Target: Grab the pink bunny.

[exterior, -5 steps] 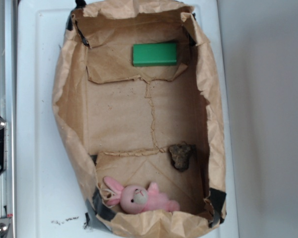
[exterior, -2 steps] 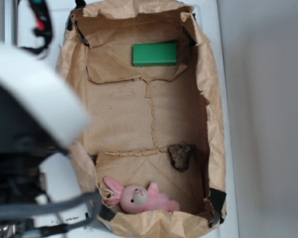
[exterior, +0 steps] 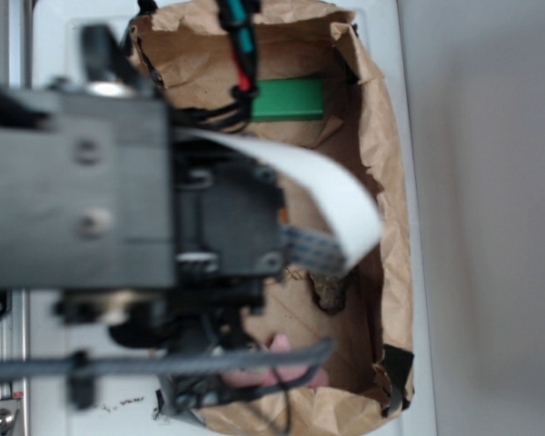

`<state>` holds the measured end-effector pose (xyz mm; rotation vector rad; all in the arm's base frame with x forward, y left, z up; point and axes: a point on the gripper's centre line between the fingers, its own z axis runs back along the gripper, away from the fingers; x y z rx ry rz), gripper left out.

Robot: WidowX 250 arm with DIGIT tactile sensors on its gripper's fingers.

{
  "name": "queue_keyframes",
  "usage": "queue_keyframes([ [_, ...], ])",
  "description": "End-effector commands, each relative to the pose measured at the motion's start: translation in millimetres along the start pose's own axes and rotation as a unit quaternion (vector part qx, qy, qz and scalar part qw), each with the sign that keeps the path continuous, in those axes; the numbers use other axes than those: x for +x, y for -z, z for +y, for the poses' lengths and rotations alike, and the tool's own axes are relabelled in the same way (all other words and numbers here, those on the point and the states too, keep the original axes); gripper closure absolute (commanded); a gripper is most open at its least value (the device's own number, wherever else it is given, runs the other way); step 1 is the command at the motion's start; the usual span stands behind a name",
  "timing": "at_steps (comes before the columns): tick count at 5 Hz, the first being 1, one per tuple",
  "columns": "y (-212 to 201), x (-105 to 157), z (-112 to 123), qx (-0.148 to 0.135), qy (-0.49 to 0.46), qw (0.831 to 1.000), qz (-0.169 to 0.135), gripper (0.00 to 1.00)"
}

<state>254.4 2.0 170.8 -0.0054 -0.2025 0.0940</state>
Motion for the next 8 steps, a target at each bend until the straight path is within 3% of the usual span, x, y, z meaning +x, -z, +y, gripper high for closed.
queue_keyframes([
  [1, 33.3, 38.1, 6.7, 0.012, 0.007, 0.999, -0.029, 0.0],
  [2, 71.2, 38.5, -4.4, 0.017, 0.06, 0.998, -0.018, 0.0],
  [3, 91.0, 28.6, -20.3, -0.04, 0.147, 0.988, -0.008, 0.0],
  [4, 102.3, 24.6, -26.8, -0.075, 0.173, 0.982, -0.012, 0.0],
  [7, 101.4, 20.7, -30.4, -0.078, 0.183, 0.98, -0.004, 0.0],
  [8, 104.4, 8.2, -36.4, -0.146, 0.294, 0.944, -0.03, 0.0],
])
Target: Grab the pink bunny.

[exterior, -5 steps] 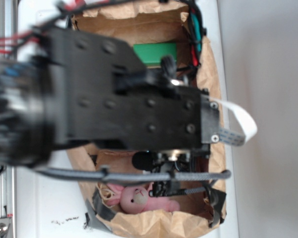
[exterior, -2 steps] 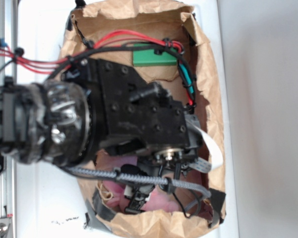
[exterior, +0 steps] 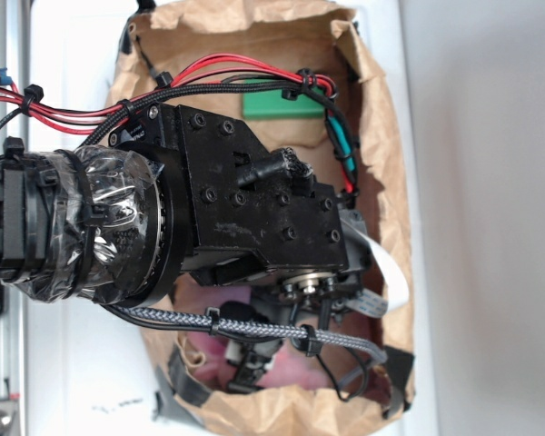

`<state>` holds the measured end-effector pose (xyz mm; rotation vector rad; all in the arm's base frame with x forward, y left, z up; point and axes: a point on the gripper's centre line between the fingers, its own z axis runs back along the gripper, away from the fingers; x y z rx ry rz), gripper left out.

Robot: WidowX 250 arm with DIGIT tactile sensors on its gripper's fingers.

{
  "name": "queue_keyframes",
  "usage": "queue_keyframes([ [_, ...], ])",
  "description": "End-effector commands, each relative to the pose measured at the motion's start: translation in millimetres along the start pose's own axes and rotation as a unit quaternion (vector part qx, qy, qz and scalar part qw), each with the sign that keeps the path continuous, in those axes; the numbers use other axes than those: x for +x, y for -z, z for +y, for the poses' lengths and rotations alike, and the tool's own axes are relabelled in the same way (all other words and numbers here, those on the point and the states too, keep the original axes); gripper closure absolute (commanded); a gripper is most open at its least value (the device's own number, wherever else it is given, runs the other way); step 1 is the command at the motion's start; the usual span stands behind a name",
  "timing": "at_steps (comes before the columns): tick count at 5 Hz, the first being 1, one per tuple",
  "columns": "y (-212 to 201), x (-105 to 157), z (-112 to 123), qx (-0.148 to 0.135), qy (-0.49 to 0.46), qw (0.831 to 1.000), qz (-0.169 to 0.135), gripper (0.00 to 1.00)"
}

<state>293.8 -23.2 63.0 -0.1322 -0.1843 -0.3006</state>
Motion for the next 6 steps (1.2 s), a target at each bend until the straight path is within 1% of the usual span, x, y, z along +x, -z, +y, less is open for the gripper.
queue_keyframes([
  [1, -19.5, -7.8, -20.8, -0.132, 0.219, 0.964, -0.079, 0.0],
  [2, -25.9, -5.0, -20.8, -0.179, 0.234, 0.951, -0.094, 0.0],
  [3, -20.4, 2.5, -18.7, -0.201, 0.242, 0.943, -0.104, 0.0],
  [4, -6.9, 9.9, -27.0, -0.193, 0.241, 0.946, -0.095, 0.0],
  [5, 7.3, 11.3, -42.6, -0.193, 0.248, 0.946, -0.078, 0.0],
  [6, 17.6, 9.8, -69.3, -0.231, 0.263, 0.934, -0.076, 0.0],
])
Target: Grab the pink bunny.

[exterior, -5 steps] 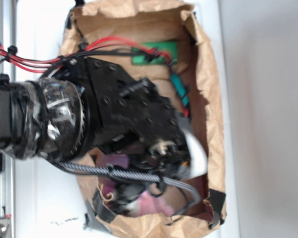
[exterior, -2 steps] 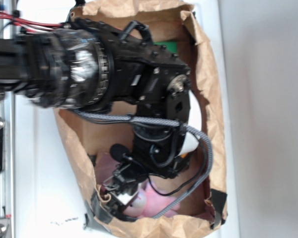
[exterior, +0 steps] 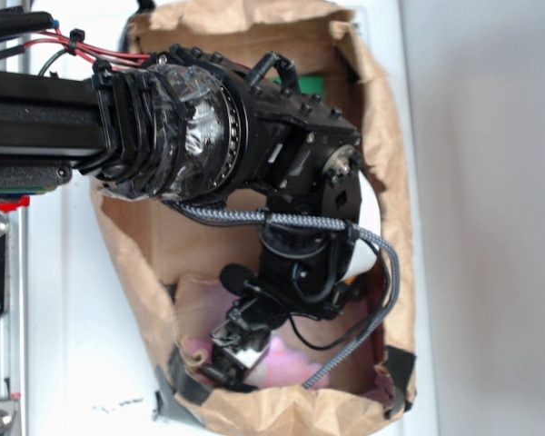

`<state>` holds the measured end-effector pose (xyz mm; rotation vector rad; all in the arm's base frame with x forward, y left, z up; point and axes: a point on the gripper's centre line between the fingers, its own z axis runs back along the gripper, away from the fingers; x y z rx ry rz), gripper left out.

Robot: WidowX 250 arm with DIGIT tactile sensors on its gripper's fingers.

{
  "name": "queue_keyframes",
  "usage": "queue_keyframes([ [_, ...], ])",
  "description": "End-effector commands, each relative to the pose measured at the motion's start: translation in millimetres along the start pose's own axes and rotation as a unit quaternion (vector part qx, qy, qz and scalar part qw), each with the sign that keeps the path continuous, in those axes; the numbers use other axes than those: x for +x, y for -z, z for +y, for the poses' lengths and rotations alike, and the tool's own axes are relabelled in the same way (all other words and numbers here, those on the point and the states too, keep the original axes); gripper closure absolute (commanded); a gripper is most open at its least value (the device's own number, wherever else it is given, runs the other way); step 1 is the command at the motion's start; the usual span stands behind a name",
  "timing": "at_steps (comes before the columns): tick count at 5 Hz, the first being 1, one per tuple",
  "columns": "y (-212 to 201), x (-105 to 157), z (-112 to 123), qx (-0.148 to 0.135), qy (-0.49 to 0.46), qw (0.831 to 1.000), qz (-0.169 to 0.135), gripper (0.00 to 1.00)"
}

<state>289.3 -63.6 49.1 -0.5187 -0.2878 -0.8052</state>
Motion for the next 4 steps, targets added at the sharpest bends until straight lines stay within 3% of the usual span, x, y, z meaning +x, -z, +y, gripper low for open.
queue_keyframes([
  [1, 29.2, 16.3, -34.1, -0.022, 0.054, 0.998, -0.002, 0.0],
  [2, 29.8, 12.4, -31.0, -0.036, 0.074, 0.997, -0.002, 0.0],
  [3, 22.8, 10.9, -23.6, -0.047, 0.071, 0.996, -0.029, 1.0],
  [4, 16.7, 9.1, -13.1, -0.048, 0.069, 0.996, -0.041, 1.0],
])
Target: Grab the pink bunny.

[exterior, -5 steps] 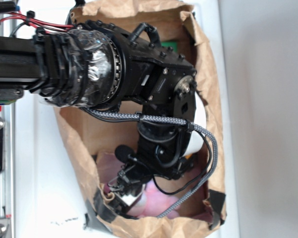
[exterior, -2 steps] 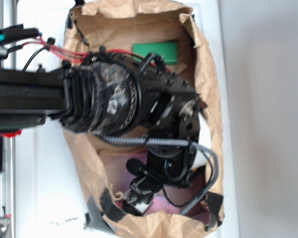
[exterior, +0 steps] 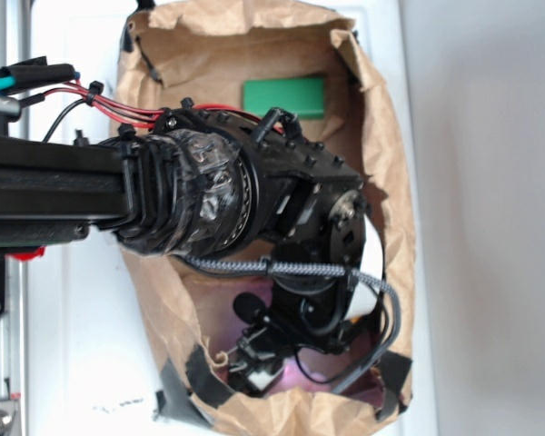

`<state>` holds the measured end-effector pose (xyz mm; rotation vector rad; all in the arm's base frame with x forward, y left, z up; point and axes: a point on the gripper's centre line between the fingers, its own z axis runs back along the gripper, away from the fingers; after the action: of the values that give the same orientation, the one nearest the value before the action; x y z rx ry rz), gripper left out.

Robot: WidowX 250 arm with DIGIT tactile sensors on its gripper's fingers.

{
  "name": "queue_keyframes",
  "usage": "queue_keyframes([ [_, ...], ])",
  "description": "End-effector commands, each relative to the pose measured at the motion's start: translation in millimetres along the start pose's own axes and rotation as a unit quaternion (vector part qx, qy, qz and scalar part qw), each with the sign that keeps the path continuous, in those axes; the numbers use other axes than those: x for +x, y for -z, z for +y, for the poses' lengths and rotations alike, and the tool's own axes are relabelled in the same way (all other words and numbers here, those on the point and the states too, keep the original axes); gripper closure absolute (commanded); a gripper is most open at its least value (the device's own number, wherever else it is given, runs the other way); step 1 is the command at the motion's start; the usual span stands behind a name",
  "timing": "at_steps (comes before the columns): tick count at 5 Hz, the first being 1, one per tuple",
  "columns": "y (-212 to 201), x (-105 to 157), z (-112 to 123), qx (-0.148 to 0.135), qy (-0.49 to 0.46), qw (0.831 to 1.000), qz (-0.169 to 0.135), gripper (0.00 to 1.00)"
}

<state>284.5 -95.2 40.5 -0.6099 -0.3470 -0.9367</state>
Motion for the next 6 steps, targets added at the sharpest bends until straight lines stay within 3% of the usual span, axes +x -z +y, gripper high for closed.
queue_keyframes([
  [1, -14.5, -5.6, 13.0, -0.006, -0.006, 1.0, -0.023, 1.0],
  [3, -22.1, -11.6, 17.7, -0.013, -0.005, 0.999, -0.032, 1.0],
  [4, -45.3, -9.8, 15.1, 0.008, 0.005, 0.999, -0.039, 0.32],
  [5, -67.1, -4.2, 3.7, 0.025, 0.035, 0.999, -0.031, 0.0],
  [6, -66.8, 2.8, -10.9, 0.037, 0.017, 0.999, -0.032, 0.0],
])
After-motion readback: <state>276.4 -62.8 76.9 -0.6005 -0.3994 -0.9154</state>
